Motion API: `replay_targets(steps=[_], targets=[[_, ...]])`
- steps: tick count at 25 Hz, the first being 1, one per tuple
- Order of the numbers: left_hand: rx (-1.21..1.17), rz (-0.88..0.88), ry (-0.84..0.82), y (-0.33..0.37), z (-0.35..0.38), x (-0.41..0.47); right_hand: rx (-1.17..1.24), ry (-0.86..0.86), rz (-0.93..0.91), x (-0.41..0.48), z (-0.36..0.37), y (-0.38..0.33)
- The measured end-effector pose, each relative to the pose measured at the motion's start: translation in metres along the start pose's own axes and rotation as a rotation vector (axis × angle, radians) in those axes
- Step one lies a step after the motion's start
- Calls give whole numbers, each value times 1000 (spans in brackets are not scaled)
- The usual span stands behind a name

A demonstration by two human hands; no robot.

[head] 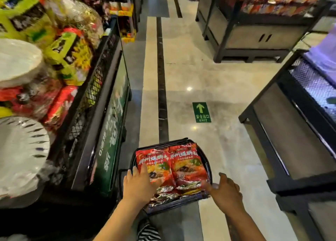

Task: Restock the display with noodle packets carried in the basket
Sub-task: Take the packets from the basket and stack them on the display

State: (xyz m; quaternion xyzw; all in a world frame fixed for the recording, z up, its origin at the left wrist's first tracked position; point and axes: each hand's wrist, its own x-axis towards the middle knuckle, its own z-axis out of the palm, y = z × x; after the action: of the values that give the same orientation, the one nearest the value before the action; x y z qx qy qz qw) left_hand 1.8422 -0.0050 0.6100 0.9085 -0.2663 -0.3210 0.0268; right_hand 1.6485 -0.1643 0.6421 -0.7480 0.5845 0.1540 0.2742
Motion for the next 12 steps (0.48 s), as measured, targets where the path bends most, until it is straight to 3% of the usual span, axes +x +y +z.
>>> replay_targets(steps=[4, 12], targets=[[-86, -79, -68, 10, 9, 69, 2, -89, 35, 57, -5, -4], [-306, -476, -209, 8, 71, 176, -95, -368, 23, 213, 29, -5]])
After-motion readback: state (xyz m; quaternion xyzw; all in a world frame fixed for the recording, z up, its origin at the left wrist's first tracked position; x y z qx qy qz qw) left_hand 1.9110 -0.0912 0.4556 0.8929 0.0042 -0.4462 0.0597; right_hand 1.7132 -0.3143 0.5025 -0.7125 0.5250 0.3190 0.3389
